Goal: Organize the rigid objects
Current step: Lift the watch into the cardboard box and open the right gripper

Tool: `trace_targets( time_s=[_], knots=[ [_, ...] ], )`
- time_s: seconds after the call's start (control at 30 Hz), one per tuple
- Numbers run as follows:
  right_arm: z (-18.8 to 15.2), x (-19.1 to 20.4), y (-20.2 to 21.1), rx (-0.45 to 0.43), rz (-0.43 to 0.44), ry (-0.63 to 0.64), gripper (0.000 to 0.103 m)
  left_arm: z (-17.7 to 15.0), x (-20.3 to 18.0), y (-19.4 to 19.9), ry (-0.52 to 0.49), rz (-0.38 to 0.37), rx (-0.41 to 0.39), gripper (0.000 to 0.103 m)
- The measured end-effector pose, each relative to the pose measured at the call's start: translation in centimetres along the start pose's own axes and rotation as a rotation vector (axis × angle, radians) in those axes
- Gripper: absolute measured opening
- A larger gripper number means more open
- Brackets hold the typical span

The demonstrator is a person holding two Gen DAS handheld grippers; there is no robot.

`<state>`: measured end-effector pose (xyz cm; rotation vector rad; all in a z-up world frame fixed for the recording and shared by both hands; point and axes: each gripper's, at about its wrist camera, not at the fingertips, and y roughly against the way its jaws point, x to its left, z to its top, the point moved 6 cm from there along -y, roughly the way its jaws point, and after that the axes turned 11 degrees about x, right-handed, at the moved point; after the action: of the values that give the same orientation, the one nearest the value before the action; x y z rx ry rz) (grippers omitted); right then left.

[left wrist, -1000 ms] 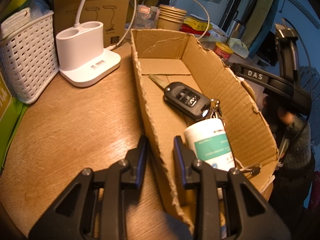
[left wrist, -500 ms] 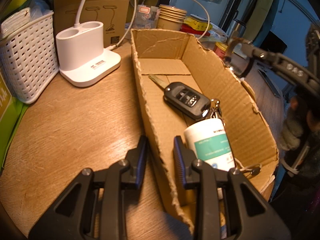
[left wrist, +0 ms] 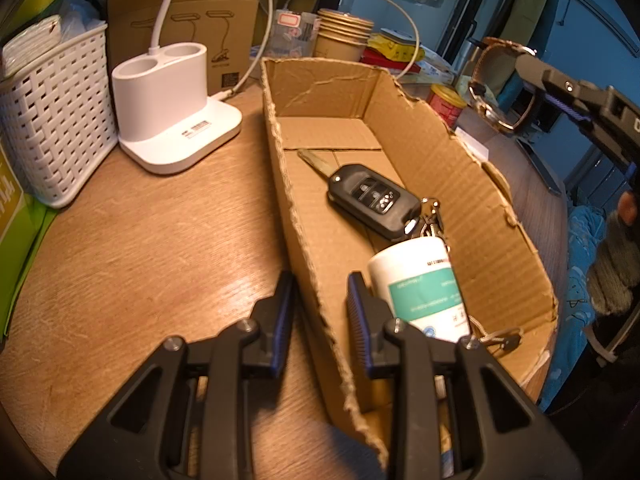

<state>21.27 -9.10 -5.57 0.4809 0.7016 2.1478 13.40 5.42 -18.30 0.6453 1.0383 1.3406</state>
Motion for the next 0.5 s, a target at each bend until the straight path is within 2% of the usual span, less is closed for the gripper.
trace_targets(
  time_s=[0.5],
  knots=[
    [-0.4,4.2,-1.4,0.026,0.066,0.076,0.020,0.0,0.0,0.0,0.000,0.000,0.000,0.029]
  ],
)
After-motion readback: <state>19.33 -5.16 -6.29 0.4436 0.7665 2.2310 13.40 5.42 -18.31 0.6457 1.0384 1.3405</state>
